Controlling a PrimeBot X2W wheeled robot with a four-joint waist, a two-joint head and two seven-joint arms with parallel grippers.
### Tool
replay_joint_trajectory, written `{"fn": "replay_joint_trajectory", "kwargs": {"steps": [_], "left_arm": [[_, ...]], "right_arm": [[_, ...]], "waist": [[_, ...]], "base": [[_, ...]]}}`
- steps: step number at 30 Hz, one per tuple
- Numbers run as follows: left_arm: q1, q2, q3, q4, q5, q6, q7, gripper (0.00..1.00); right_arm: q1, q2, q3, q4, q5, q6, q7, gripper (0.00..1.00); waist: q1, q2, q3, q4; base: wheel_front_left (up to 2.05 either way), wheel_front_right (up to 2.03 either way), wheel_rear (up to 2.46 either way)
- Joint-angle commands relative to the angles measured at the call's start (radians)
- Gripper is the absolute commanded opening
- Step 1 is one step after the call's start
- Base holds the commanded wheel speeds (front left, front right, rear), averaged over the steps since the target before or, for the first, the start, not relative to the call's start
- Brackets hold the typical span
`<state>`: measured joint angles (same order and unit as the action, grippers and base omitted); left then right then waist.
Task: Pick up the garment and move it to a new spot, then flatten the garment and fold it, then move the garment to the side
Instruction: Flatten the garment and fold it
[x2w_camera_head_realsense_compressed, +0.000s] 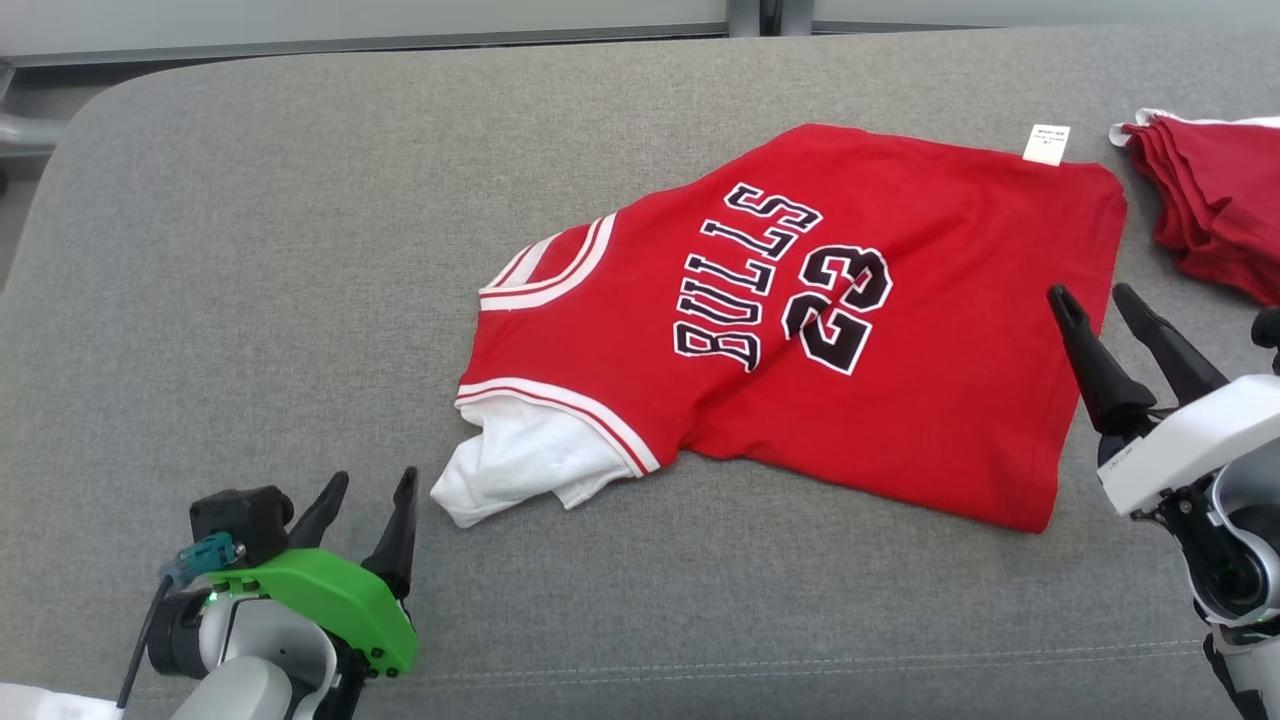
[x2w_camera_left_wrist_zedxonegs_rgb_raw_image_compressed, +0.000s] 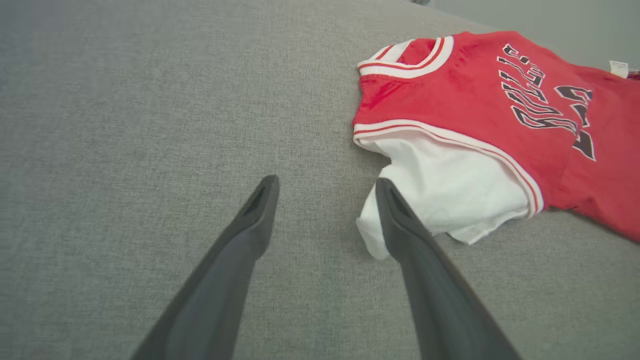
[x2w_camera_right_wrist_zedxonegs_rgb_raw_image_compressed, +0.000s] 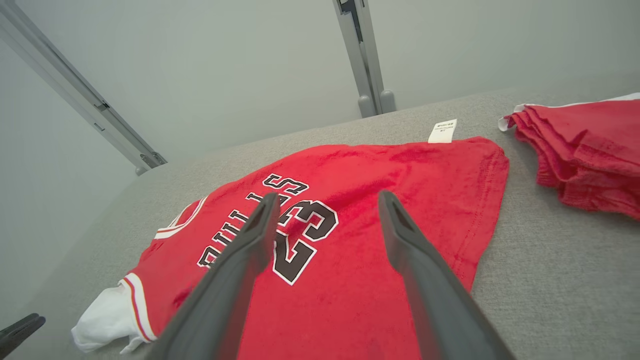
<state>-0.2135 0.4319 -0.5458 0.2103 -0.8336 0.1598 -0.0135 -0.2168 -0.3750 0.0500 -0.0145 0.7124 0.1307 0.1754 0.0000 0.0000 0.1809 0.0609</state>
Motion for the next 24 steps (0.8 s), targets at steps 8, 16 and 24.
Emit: {"fn": "replay_joint_trajectory", "kwargs": {"steps": [8, 16, 24], "left_arm": [[-0.015, -0.038, -0.018, -0.089, 0.051, 0.021, -0.071, 1.00], [0.009, -0.095, -0.031, -0.140, 0.093, 0.052, -0.171, 1.00], [0.026, -0.095, -0.028, -0.124, 0.100, 0.056, -0.198, 1.00]], "right_arm": [[0.074, 0.020, -0.033, 0.014, -0.037, 0.000, -0.029, 1.00], [0.181, 0.081, -0.073, -0.003, -0.108, 0.000, -0.095, 1.00], [0.255, 0.143, -0.061, 0.050, -0.153, 0.000, -0.090, 1.00]], "waist": [[0.0000, 0.0000, 0.001, -0.018], [0.0000, 0.0000, 0.004, -0.057], [0.0000, 0.0000, 0.010, -0.077]], "base": [[0.00, 0.00, 0.00], [0.00, 0.00, 0.00], [0.00, 0.00, 0.00]]}}
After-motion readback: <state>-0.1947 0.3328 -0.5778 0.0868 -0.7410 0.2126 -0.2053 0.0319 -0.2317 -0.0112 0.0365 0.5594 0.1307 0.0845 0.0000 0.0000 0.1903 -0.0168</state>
